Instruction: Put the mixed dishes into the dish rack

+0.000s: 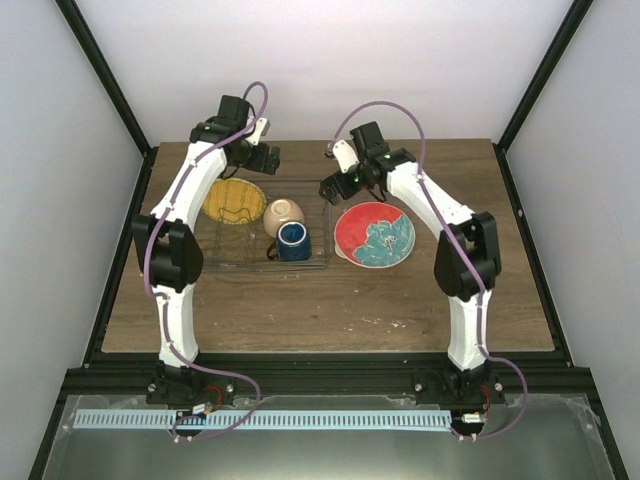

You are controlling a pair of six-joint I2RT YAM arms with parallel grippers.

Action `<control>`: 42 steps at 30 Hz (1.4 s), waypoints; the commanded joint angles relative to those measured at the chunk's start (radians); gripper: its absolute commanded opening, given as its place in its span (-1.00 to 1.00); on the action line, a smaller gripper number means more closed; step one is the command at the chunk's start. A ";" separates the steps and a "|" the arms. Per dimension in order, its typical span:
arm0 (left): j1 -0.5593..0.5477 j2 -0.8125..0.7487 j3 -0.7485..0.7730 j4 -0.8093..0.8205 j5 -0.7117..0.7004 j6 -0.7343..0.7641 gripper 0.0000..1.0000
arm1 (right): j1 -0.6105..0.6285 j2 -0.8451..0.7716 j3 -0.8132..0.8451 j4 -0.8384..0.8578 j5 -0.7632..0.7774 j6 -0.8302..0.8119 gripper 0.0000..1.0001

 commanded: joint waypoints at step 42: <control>-0.073 -0.151 -0.128 0.125 0.091 0.009 1.00 | -0.397 -0.361 -0.865 0.274 -0.179 0.503 0.46</control>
